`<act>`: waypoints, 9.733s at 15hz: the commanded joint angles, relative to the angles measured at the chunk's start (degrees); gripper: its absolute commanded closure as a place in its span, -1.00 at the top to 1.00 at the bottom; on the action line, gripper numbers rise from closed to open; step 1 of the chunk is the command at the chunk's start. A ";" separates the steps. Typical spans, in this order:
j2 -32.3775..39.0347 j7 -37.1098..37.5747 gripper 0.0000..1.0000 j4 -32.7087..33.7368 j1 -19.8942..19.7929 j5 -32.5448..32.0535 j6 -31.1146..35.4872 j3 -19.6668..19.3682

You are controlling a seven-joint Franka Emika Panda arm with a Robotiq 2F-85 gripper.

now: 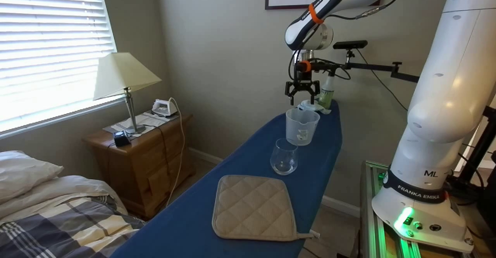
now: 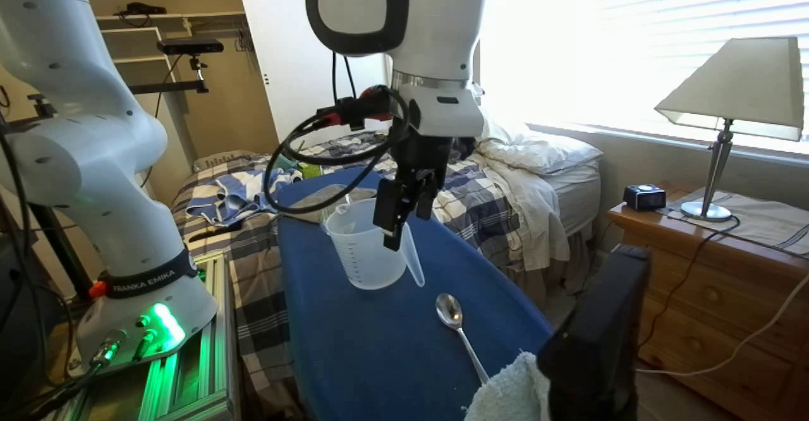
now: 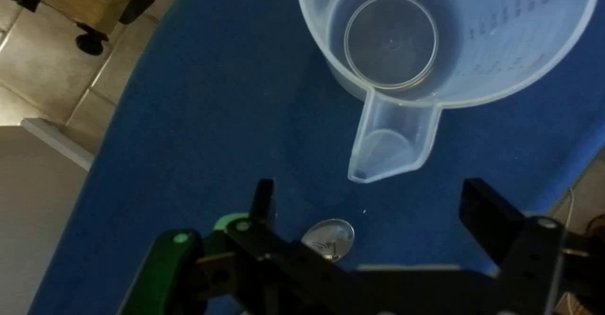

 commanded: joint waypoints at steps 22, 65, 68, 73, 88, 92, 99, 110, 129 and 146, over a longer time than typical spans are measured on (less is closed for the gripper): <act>11.19 3.77 0.61 8.29 -1.30 12.35 -6.99 -0.56; 11.94 4.47 0.41 11.25 -1.39 13.77 -12.46 -0.59; 12.22 4.46 0.78 11.13 -1.40 13.67 -12.53 -0.60; 12.50 4.47 0.12 10.99 -1.39 13.71 -12.53 -0.58; 11.66 5.18 -0.85 10.33 -1.24 13.78 -12.34 -0.59; 9.41 5.13 -0.85 9.25 -0.63 14.02 -12.68 -0.12; 5.73 4.76 -0.85 8.02 0.75 13.95 -14.45 1.37; 8.54 4.51 -0.85 9.19 0.70 12.47 -12.75 1.11; -12.47 6.08 -0.85 -6.15 7.91 3.14 2.66 10.03; -15.11 9.98 -0.85 -9.88 7.96 3.35 15.01 13.61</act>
